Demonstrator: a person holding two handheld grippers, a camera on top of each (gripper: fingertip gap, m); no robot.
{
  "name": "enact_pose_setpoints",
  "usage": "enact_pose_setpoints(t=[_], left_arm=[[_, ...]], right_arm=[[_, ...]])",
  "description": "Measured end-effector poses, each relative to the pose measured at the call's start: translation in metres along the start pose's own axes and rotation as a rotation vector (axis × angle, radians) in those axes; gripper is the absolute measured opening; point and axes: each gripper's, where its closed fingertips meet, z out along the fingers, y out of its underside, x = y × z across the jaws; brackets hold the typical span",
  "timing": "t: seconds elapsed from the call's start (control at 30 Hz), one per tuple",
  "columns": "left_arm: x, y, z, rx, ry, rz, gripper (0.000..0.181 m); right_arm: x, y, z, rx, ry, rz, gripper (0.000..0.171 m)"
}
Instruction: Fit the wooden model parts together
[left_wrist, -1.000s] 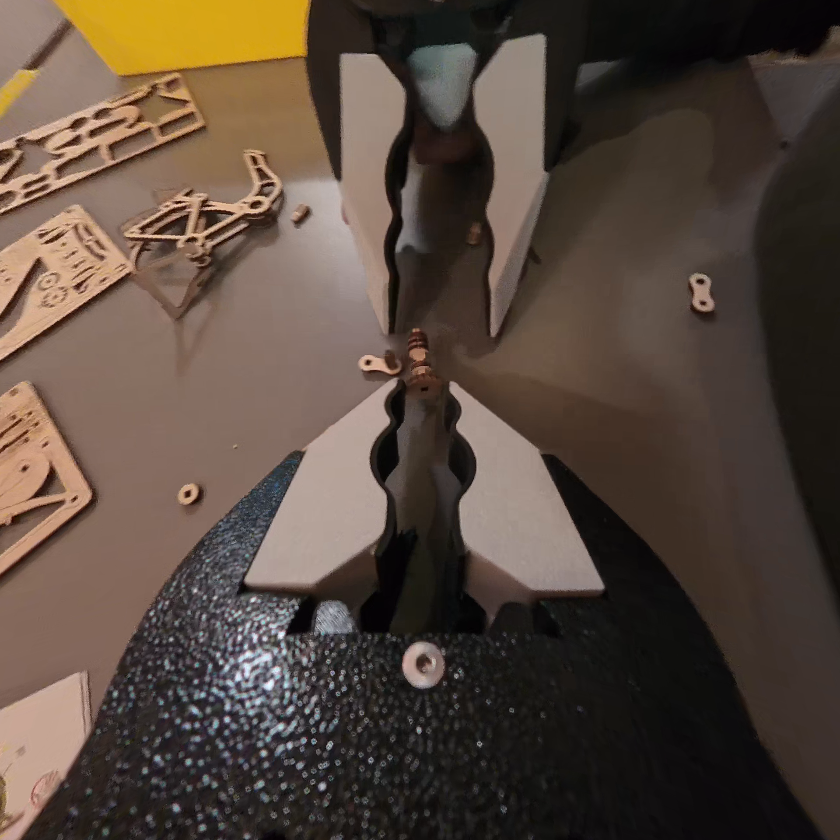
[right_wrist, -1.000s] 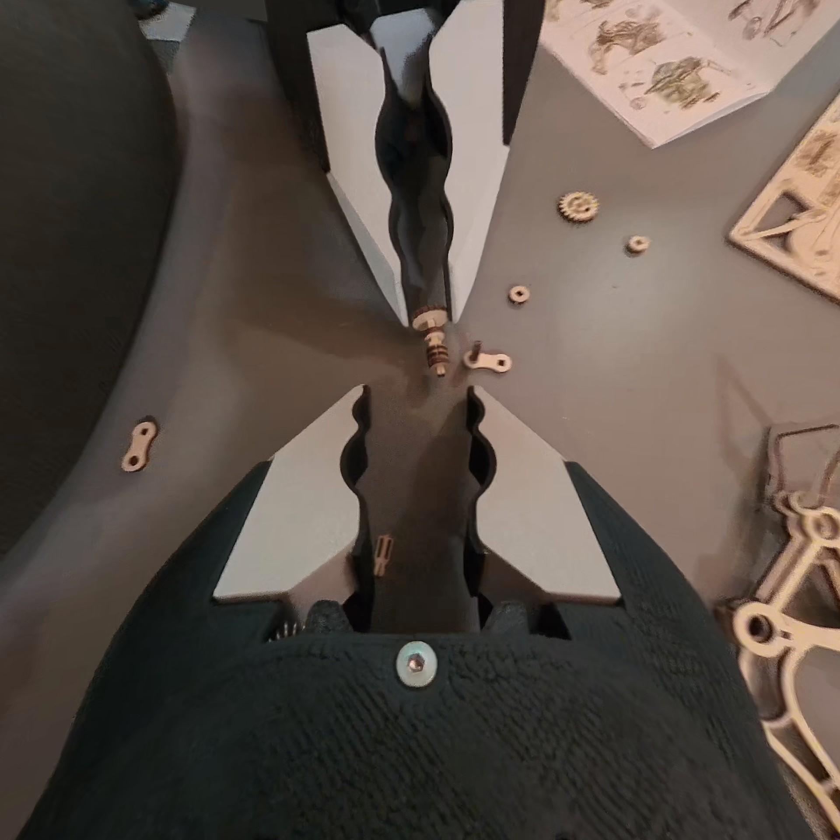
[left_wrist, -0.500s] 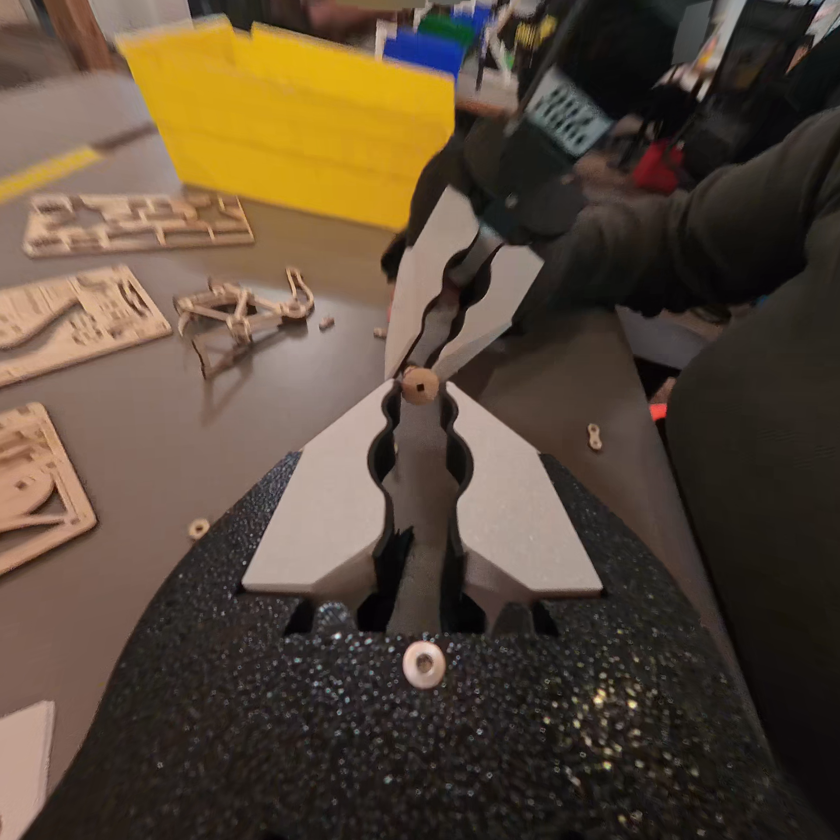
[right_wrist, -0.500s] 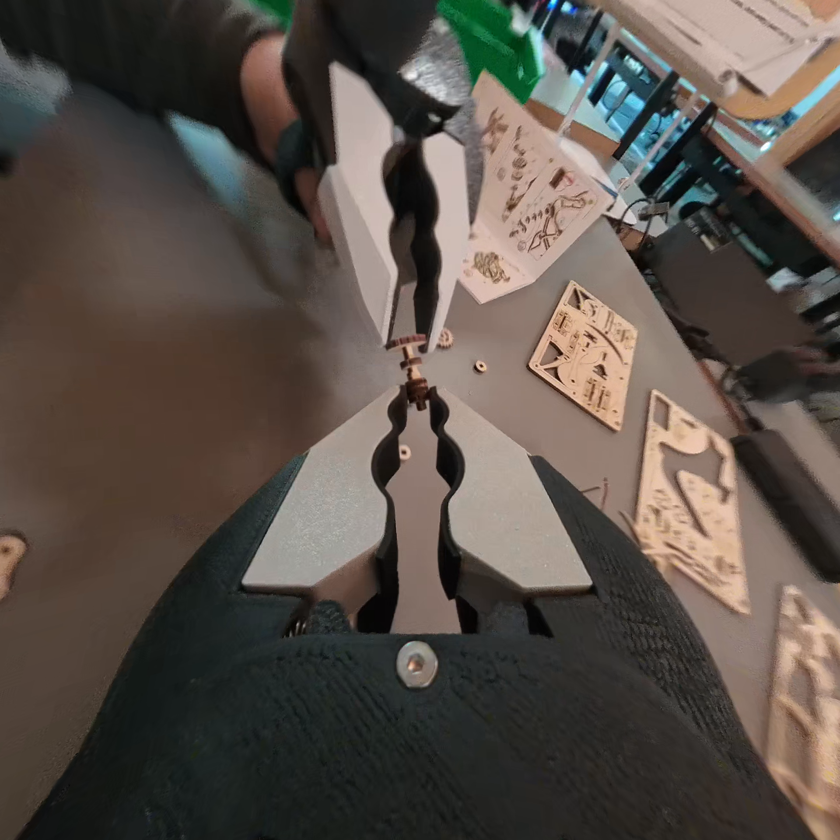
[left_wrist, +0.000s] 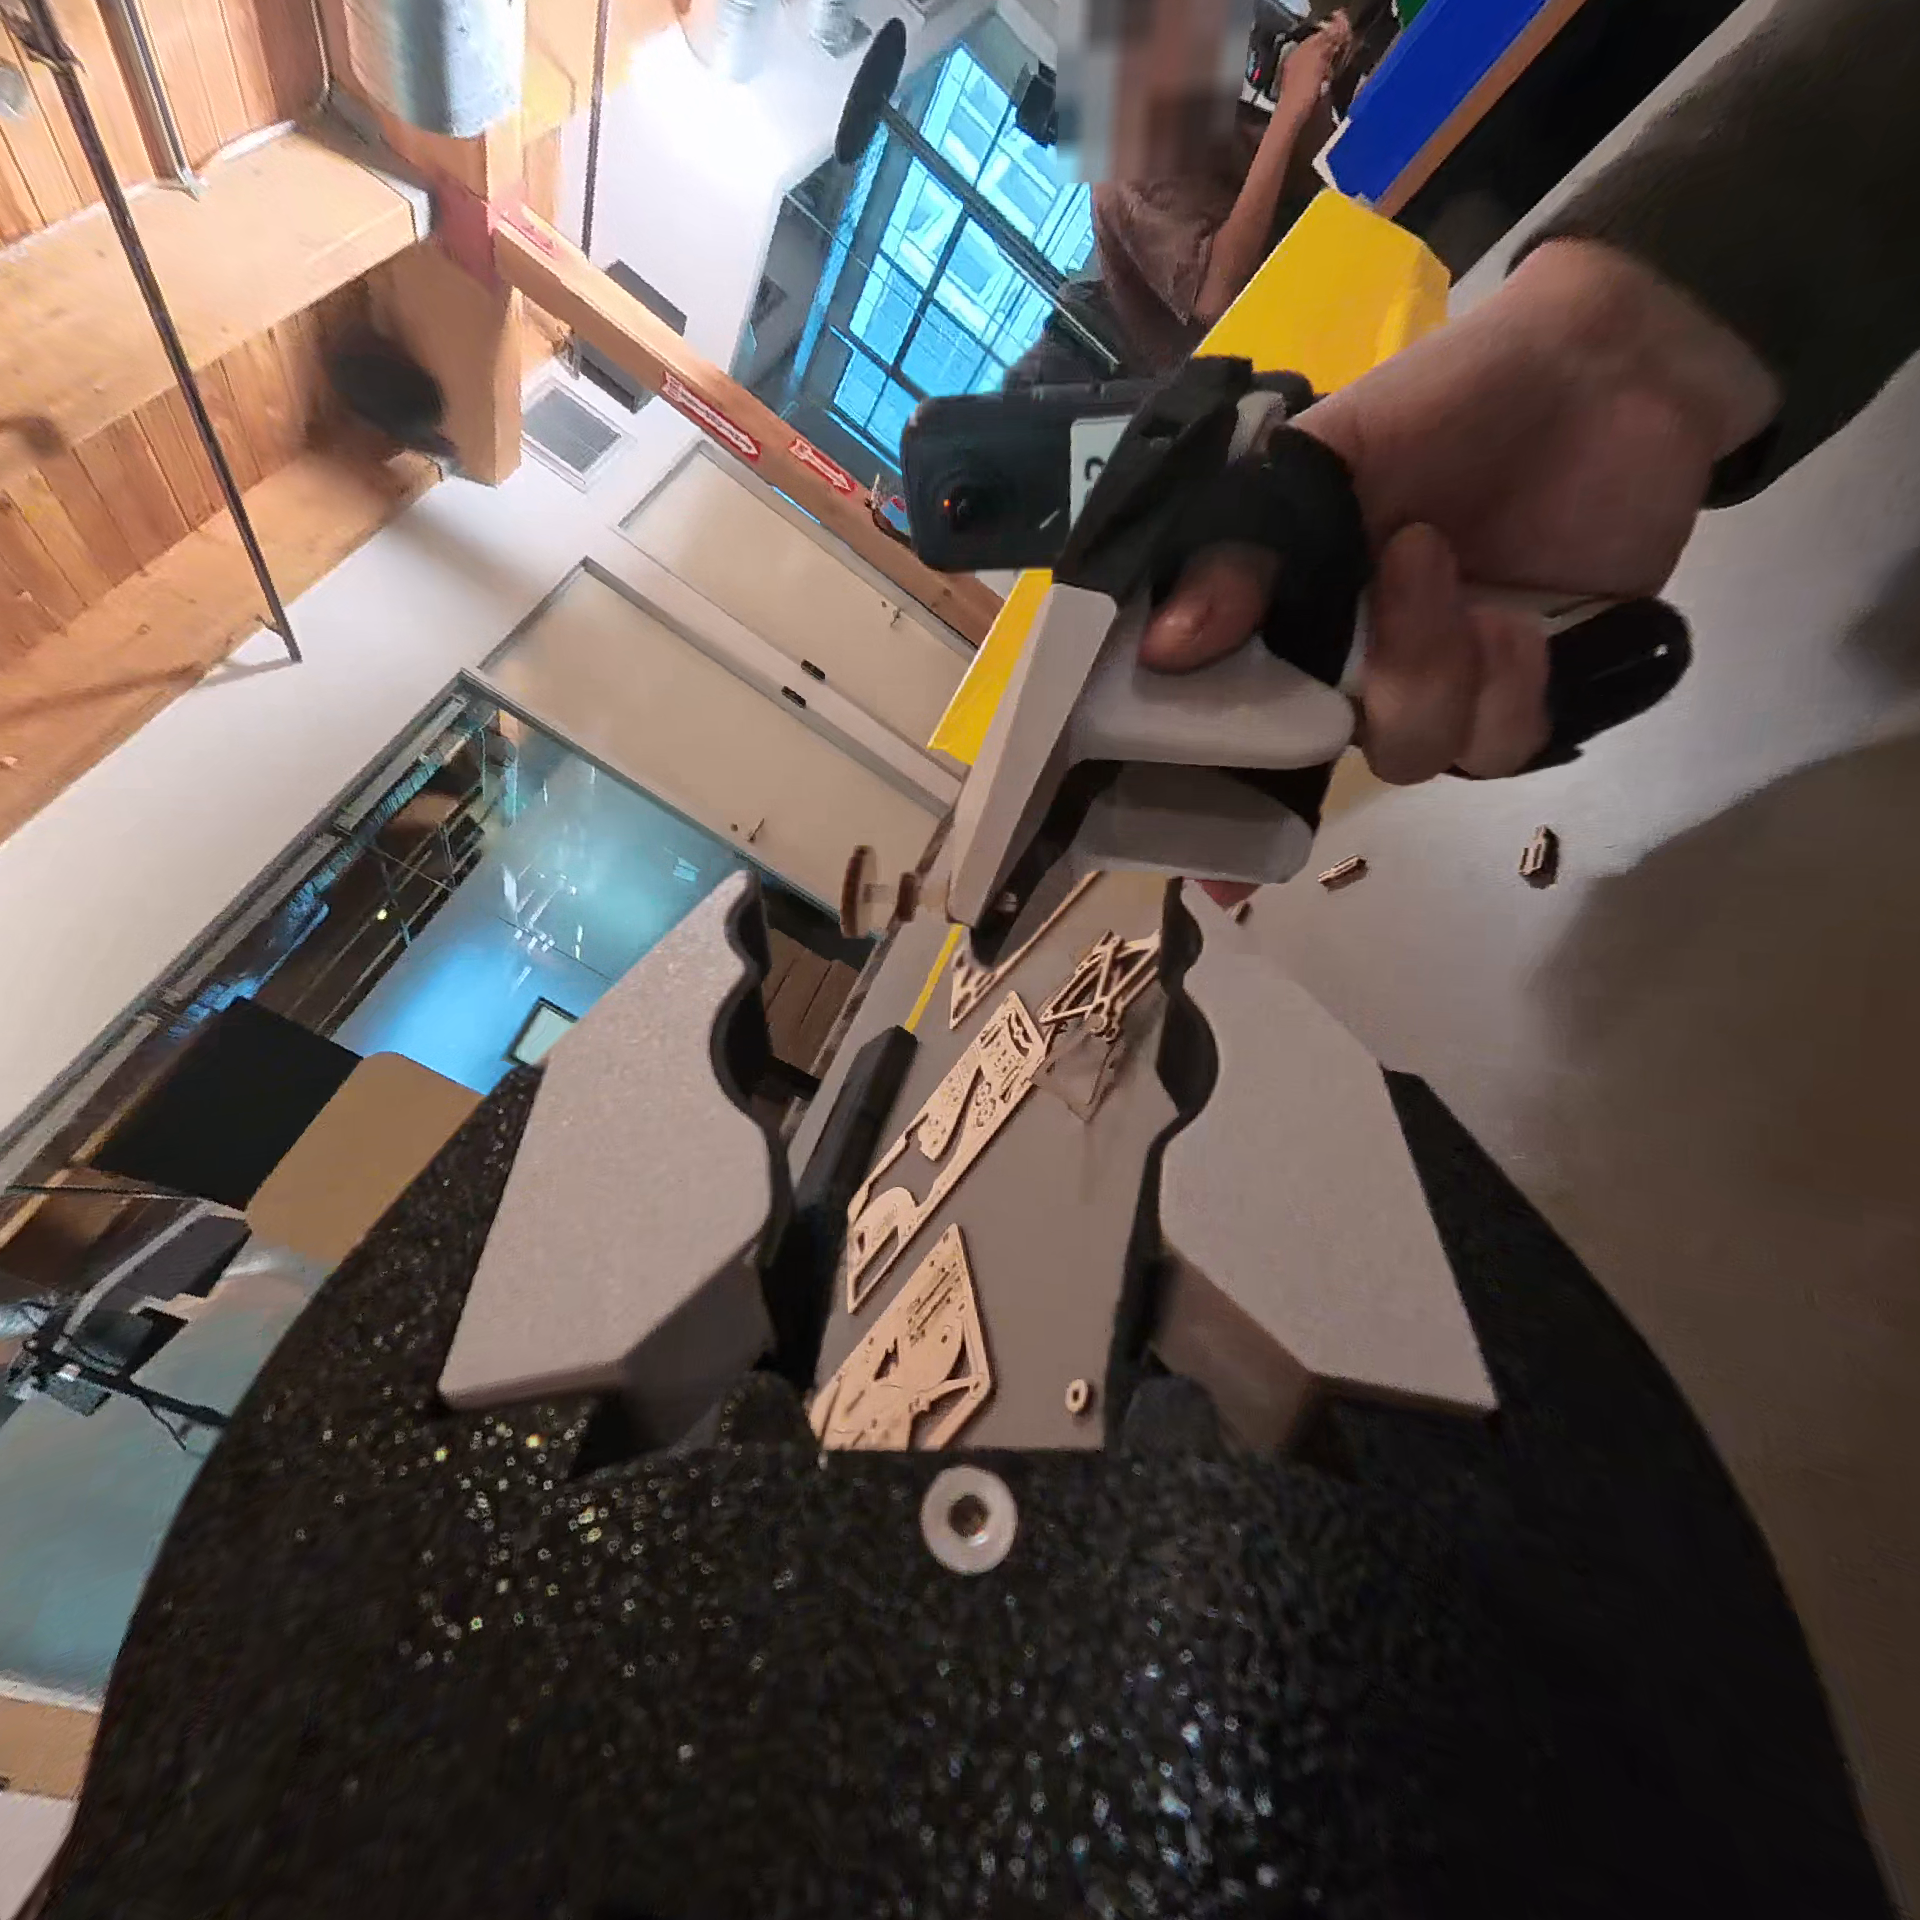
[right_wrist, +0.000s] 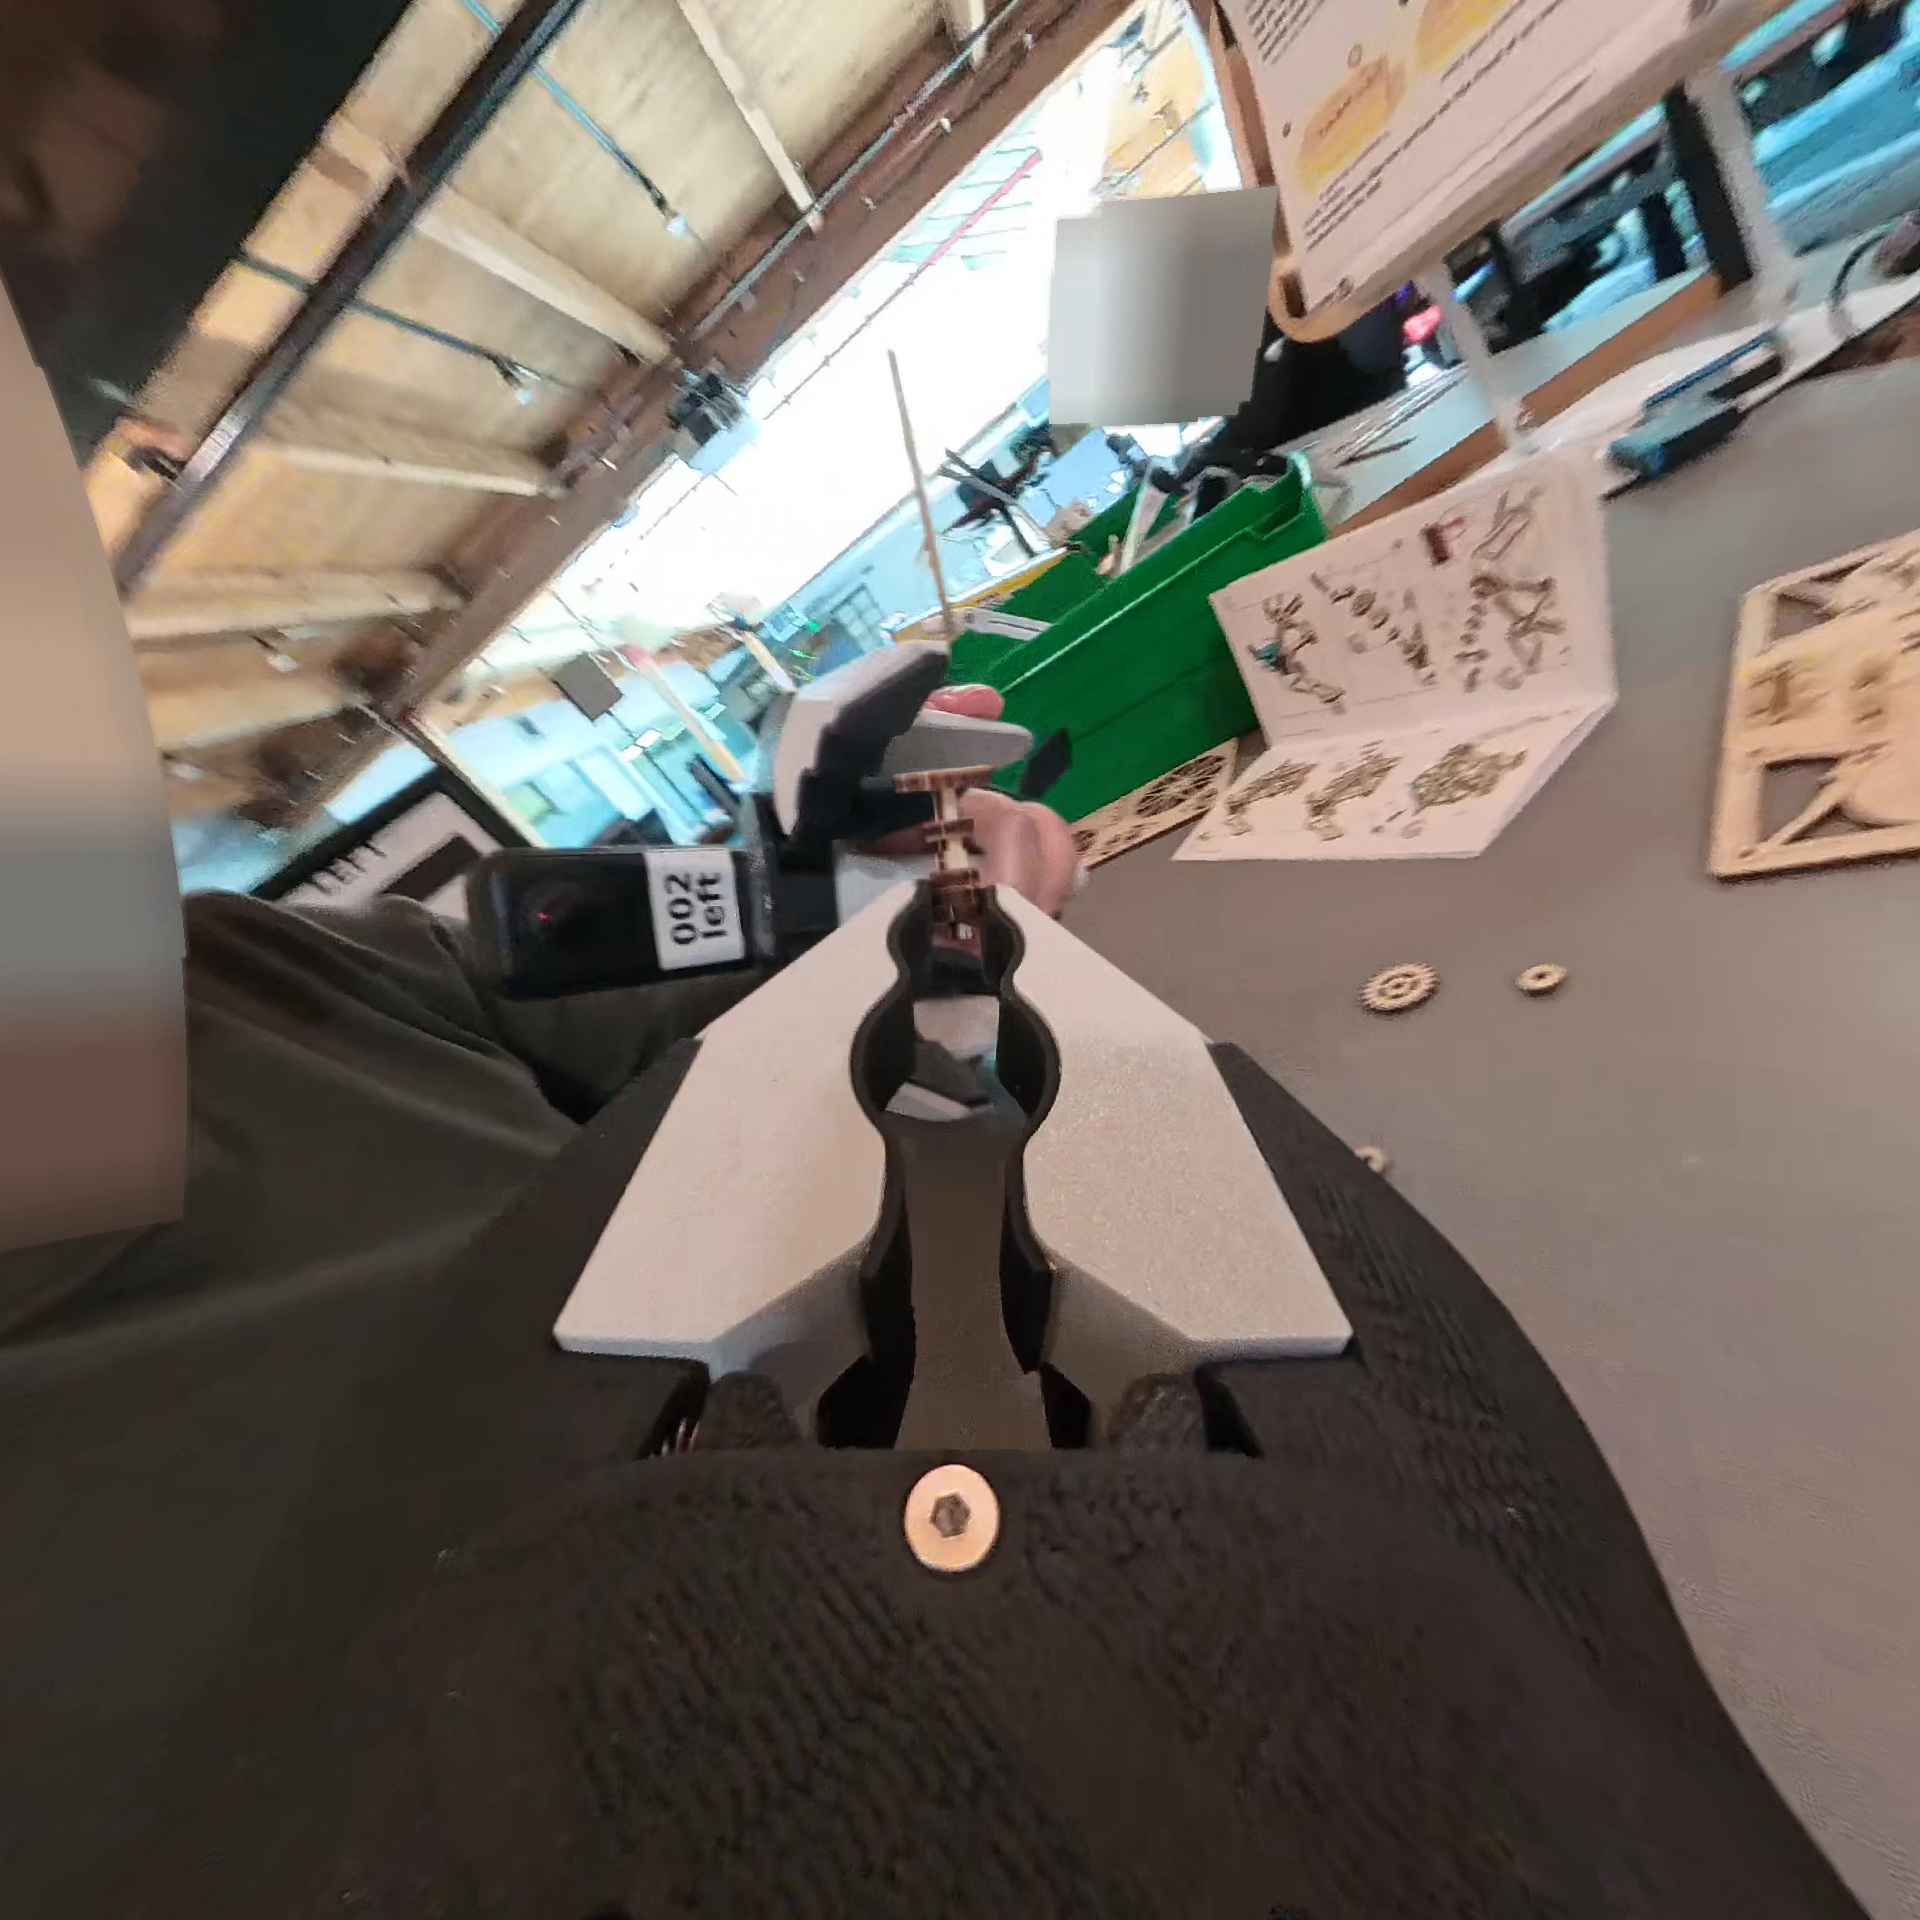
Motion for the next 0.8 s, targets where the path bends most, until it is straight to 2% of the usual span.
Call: enact_pose_setpoints(t=[0.07, 0.17, 0.2, 0.4, 0.57, 0.6, 0.67, 0.7, 0.8], left_arm=[[-0.002, 0.002, 0.002, -0.006, -0.009, -0.018, 0.068], [0.001, 0.002, 0.000, 0.005, -0.008, 0.008, 0.043], [0.002, 0.001, -0.001, 0.008, -0.010, 0.025, 0.042], [-0.001, 0.005, -0.002, -0.001, -0.038, 0.007, 0.043], [0.003, 0.008, -0.004, -0.006, 0.027, -0.047, 0.035], [0.003, 0.008, -0.004, -0.010, 0.040, -0.068, 0.040], [0.005, 0.010, -0.004, -0.016, 0.061, -0.090, 0.037], [0.006, 0.011, -0.004, -0.020, 0.066, -0.099, 0.028], [0.007, 0.012, -0.004, -0.023, 0.081, -0.114, 0.029]], right_arm=[[-0.002, 0.004, 0.003, -0.003, -0.031, 0.057, 0.006], [-0.003, 0.010, 0.006, -0.021, -0.038, 0.081, 0.006], [-0.003, 0.010, 0.006, -0.019, -0.043, 0.090, 0.006], [-0.001, 0.007, 0.004, 0.019, -0.066, 0.158, 0.006], [0.000, 0.008, 0.003, 0.025, -0.073, 0.181, 0.006], [0.000, 0.008, 0.003, 0.024, -0.069, 0.173, 0.006], [0.002, 0.010, 0.003, 0.017, -0.054, 0.150, 0.006], [0.003, 0.010, 0.003, 0.016, -0.046, 0.145, 0.006], [0.004, 0.011, 0.002, 0.022, -0.047, 0.158, 0.006]])
